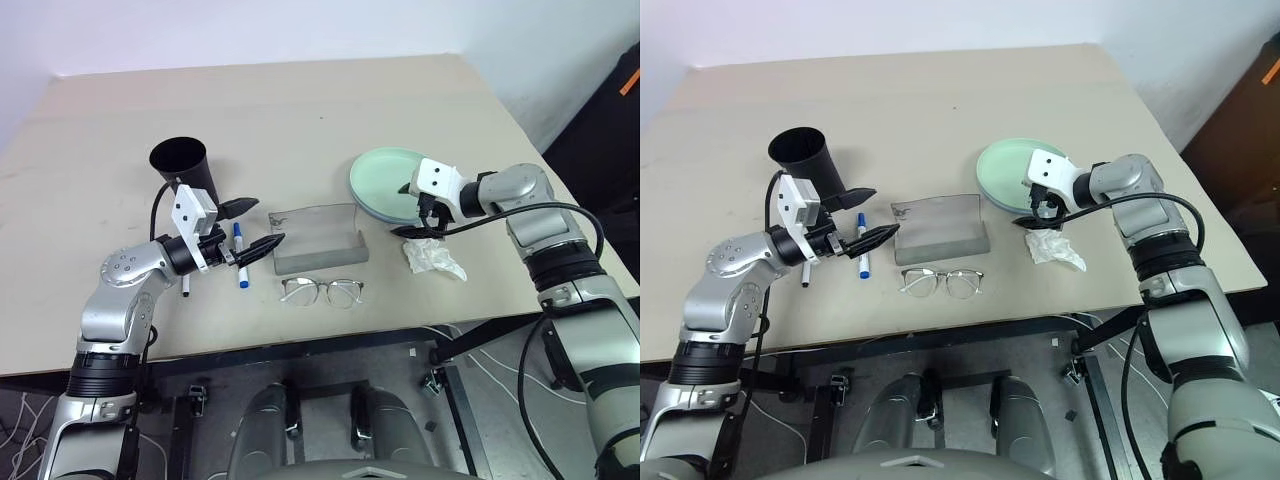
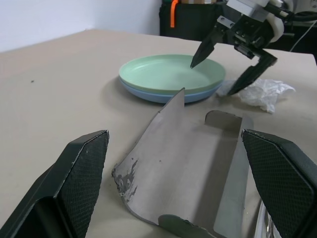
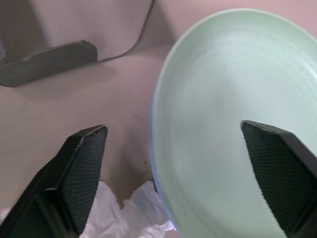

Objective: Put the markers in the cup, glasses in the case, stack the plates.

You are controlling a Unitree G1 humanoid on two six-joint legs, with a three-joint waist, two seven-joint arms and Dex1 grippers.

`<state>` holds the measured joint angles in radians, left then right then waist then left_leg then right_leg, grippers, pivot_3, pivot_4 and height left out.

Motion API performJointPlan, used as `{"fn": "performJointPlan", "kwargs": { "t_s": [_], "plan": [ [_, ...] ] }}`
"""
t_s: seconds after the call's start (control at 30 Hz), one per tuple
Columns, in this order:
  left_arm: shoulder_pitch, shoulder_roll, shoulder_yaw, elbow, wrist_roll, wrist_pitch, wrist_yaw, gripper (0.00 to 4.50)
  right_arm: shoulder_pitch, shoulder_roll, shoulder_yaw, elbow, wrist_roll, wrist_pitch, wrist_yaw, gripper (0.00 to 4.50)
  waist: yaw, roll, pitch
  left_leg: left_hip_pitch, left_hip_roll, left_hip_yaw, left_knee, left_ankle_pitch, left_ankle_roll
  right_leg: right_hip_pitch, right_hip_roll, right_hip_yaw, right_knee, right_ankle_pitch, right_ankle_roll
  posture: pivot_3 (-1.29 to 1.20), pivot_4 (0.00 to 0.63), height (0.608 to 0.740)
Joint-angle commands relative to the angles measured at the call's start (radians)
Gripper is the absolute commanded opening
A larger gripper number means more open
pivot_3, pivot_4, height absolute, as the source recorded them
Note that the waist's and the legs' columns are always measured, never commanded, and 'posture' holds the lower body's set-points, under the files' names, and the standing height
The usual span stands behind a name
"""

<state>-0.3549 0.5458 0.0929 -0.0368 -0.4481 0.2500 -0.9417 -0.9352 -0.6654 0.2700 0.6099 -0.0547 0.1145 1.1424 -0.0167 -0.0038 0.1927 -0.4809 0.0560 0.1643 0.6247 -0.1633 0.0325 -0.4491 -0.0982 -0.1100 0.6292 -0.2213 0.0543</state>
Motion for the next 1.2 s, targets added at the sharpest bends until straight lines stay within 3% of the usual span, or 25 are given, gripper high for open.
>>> {"fn": "performJointPlan", "kwargs": {
  "t_s": [0.03,0.3,0.5,0.67,0.93,1.2],
  "plan": [
    [-0.012,0.006,0.019,-0.006,-0.009,-0.017,-0.002,4.5,-0.037,-0.023,-0.09,-0.099,0.086,0.081,0.049,4.46,0.0,0.0,0.0,0.0,0.0,0.0,0.0,0.0,0.0,0.0,0.0,0.0,0.0,0.0,0.0,0.0,0.15,0.715],
    [-0.005,0.005,0.018,0.003,-0.001,-0.033,-0.005,4.5,0.061,-0.164,-0.184,-0.28,0.21,0.332,0.169,4.46,0.006,0.0,0.0,-0.001,0.0,0.0,0.0,0.0,0.0,0.0,0.0,0.0,-0.001,0.0,0.0,0.0,0.15,0.715],
    [0.009,0.008,0.026,0.002,-0.004,-0.039,-0.002,4.5,0.22,-0.216,-0.199,-0.393,0.244,0.517,0.133,4.46,0.002,0.0,0.0,-0.001,0.001,0.0,-0.001,0.0,0.0,-0.001,0.0,0.001,-0.001,0.0,0.0,0.0,0.15,0.715],
    [0.019,0.009,0.023,-0.002,-0.005,-0.04,-0.003,4.5,0.318,-0.178,-0.193,-0.457,0.26,0.543,0.079,4.46,-0.002,0.0,0.0,-0.001,0.001,0.0,-0.002,0.0,0.0,-0.002,0.001,0.001,-0.001,0.0,-0.001,0.0,0.15,0.715],
    [0.021,0.006,0.022,0.007,-0.002,-0.053,-0.006,4.5,0.303,-0.113,-0.15,-0.365,0.225,0.508,0.016,4.46,0.004,0.0,0.0,-0.001,0.001,0.0,-0.001,0.0,0.0,-0.002,0.0,0.0,-0.001,0.0,-0.001,0.0,0.15,0.715],
    [0.021,0.006,0.024,0.043,0.004,-0.082,-0.015,4.5,0.313,-0.13,-0.137,-0.373,0.197,0.448,0.014,1.89,0.003,0.0,0.0,-0.001,0.001,0.0,-0.002,0.0,0.0,-0.002,0.0,0.0,-0.002,0.0,-0.001,0.0,0.15,0.715]
  ]
}}
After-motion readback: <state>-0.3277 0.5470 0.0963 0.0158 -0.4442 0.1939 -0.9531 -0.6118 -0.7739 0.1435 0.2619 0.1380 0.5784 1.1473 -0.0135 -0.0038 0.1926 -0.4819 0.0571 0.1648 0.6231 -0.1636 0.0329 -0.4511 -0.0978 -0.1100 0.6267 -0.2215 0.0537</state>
